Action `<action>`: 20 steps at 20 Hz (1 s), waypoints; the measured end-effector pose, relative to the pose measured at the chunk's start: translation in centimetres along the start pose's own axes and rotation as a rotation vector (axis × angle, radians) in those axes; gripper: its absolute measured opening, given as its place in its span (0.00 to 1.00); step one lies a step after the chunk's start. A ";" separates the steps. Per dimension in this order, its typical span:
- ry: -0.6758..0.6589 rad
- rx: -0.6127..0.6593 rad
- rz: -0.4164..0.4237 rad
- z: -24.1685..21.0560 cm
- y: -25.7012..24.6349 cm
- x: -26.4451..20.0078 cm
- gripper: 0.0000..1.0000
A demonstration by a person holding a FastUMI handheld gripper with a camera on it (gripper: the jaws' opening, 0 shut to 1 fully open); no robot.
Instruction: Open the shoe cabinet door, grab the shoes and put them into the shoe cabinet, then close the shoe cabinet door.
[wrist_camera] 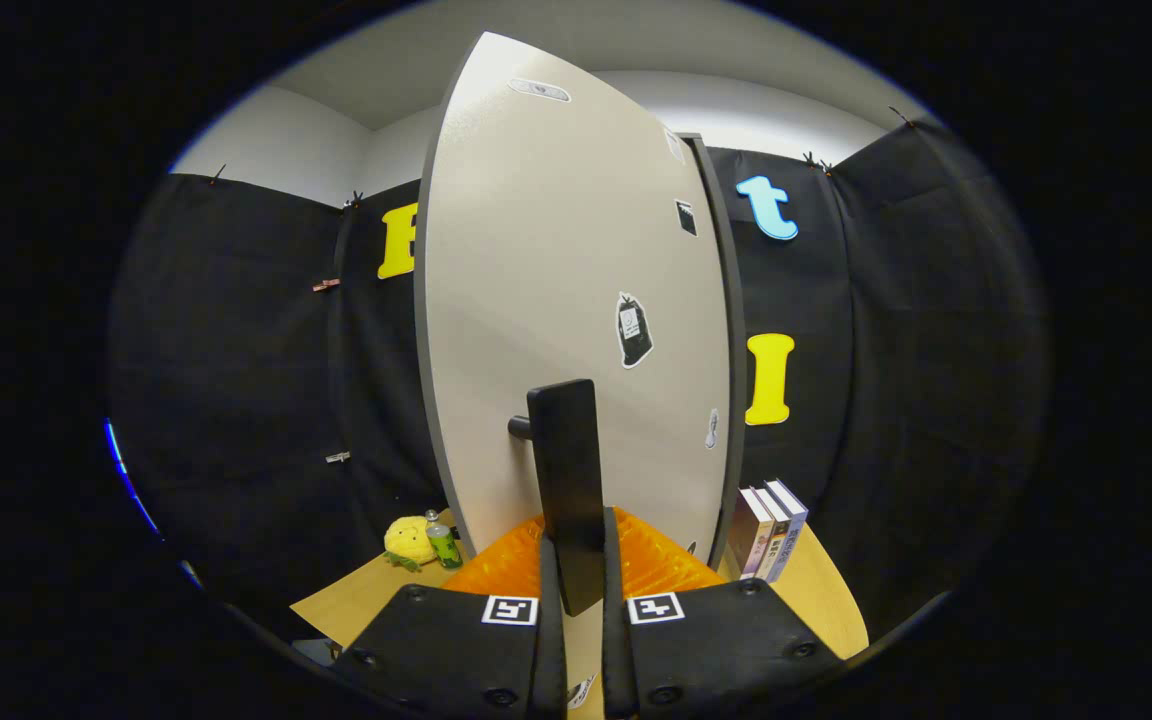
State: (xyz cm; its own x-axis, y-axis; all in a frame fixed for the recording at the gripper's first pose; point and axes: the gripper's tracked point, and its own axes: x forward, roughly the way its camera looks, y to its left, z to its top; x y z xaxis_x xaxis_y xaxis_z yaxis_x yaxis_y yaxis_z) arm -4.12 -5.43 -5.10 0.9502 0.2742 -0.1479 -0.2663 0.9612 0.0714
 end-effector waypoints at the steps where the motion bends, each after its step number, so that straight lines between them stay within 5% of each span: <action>1: -0.001 0.001 -0.017 0.0 -0.8 -0.5 0.18; 12: -0.117 0.024 -0.239 4.0 -8.2 -7.9 0.15; 20: -0.114 0.023 -0.212 2.7 -8.0 -10.4 0.15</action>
State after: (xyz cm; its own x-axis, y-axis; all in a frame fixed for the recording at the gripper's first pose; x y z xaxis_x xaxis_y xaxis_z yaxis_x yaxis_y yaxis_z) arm -11.47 -16.07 -1.44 0.9969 0.0606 -0.0501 -0.0569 0.9957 0.0729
